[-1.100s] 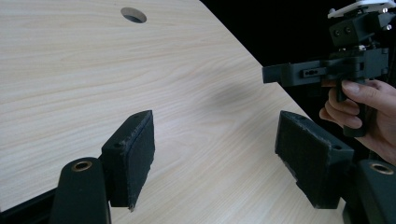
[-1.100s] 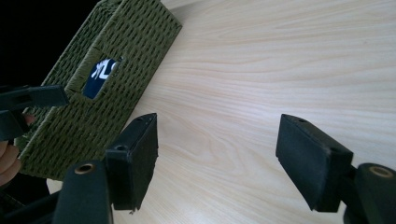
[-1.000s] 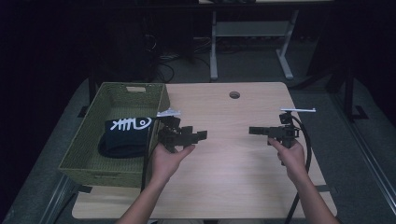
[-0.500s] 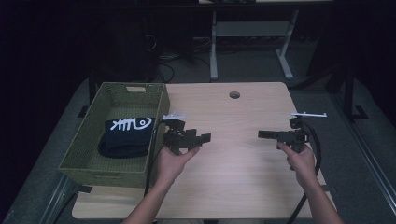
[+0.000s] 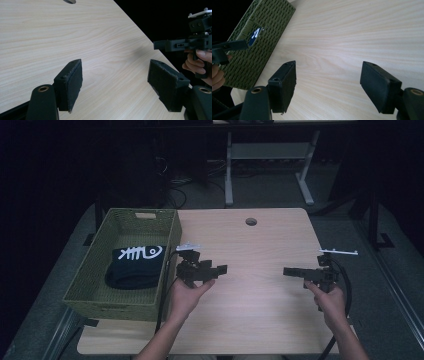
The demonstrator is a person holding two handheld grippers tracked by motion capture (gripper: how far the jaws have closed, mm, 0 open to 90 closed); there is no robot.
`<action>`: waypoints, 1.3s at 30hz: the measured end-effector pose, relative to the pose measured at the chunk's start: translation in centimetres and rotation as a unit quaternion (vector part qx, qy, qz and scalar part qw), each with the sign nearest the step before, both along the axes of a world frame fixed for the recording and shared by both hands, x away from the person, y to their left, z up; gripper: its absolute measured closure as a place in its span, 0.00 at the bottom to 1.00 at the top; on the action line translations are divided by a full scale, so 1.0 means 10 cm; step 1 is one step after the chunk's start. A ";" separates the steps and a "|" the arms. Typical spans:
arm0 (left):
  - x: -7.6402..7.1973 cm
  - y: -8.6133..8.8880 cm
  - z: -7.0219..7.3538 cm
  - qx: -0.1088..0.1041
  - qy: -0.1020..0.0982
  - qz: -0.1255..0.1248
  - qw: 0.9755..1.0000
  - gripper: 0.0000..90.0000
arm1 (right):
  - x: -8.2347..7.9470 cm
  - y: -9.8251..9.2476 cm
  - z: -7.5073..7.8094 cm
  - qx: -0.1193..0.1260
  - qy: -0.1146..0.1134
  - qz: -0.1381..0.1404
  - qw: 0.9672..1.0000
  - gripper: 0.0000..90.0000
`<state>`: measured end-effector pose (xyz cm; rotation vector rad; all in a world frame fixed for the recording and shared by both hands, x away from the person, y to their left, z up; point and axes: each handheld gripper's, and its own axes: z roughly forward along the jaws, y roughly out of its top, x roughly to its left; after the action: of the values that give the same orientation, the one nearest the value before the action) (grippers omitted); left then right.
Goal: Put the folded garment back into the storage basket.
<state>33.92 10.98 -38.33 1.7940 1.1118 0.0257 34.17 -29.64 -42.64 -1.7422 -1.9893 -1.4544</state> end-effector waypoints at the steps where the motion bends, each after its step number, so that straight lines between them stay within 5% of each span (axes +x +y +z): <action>1: 0.00 0.00 -0.02 -0.002 0.002 0.003 1.000 0.31 | -0.01 -0.01 -0.01 0.000 0.001 -0.001 1.000 0.32; 24: -0.10 -0.10 -0.39 -0.006 0.007 0.026 1.000 0.29 | -0.29 -0.33 -0.27 0.010 0.015 -0.021 1.000 0.31; 39: -0.18 -0.08 -0.56 -0.009 0.020 0.033 0.999 0.28 | -0.48 -0.43 -0.34 0.007 0.001 -0.020 1.000 0.31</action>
<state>32.09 10.14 -43.95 1.7482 1.1955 0.0196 29.37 -33.95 -46.07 -1.7877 -1.9482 -1.4738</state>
